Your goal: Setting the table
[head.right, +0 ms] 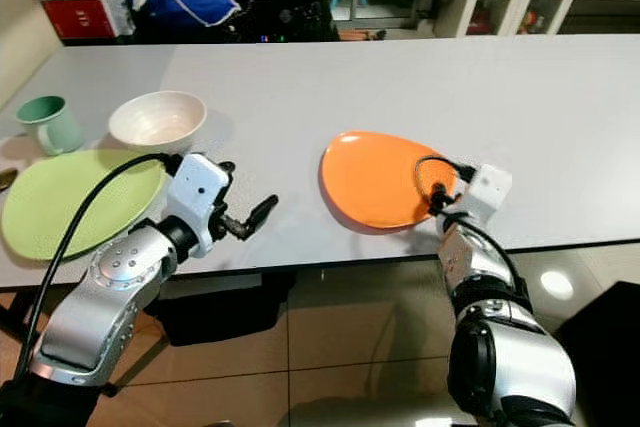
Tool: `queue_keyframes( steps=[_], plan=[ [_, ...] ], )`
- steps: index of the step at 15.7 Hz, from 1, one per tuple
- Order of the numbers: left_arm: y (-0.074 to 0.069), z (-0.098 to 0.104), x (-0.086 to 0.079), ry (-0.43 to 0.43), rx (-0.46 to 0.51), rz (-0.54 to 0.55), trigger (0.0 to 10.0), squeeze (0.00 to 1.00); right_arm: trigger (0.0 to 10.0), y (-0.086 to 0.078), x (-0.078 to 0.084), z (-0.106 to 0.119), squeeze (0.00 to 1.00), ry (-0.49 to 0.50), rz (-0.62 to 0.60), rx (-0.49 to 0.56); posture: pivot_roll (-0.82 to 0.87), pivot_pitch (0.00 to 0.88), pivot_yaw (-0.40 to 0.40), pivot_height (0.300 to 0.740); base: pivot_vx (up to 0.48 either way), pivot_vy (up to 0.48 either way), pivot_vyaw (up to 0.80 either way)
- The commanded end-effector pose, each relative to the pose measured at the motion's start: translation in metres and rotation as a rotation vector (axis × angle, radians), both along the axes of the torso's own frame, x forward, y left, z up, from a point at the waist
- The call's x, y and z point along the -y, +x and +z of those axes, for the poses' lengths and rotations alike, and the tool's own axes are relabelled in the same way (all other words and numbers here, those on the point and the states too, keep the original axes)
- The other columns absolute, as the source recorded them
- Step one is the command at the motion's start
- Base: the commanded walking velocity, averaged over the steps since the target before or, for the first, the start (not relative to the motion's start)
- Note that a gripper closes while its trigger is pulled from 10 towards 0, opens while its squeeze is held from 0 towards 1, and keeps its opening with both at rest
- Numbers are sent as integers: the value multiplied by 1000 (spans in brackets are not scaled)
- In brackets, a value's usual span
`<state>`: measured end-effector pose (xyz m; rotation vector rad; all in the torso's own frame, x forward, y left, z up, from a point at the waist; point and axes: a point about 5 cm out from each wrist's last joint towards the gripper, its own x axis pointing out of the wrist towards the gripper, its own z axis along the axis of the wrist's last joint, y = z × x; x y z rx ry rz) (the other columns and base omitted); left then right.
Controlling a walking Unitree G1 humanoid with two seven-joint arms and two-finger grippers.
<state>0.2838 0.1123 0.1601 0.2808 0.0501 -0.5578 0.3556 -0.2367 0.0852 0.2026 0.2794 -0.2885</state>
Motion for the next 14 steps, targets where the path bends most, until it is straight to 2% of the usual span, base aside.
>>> queue_keyframes(
  steps=[1,2,4,5,6,7,8,10,11,12,14],
  plan=[
    [4,5,-3,8,38,29,10000,0,10000,1,0,6,0,-131,40,34,6,0,22,740,0,0,0],
    [5,7,-3,1,44,47,10000,0,10000,2,1,12,0,-164,38,86,6,0,21,740,0,0,0],
    [9,14,-6,-14,92,103,10000,0,10000,5,5,38,0,-257,5,260,9,0,20,740,0,0,0],
    [9,20,-11,-10,143,145,10000,0,10000,5,7,55,0,-239,-16,368,1,0,11,740,0,0,0],
    [9,25,-13,-9,174,162,10000,0,10000,3,5,70,0,-219,-12,434,-5,0,8,740,0,0,0],
    [8,27,-16,-19,184,182,10000,0,10000,-1,-5,80,0,-209,33,466,-16,0,14,740,0,0,0],
    [6,29,-19,-29,188,197,10000,0,10000,-13,-28,88,0,-170,115,473,-59,0,44,740,0,240,0],
    [4,31,-19,-59,192,203,10000,0,10000,-27,-50,92,0,-120,171,484,-71,0,48,740,0,386,0],
    [6,29,-14,-82,190,207,10000,0,10000,-42,-68,92,0,-126,220,504,-66,0,42,740,0,416,0],
    [7,26,-12,-105,183,239,10000,0,10000,-55,-79,90,0,-120,243,508,-66,0,34,740,0,424,0],
    [3,24,-13,-117,176,258,10000,0,10000,-68,-88,89,0,-99,287,489,-48,0,12,740,0,422,0]
  ],
)
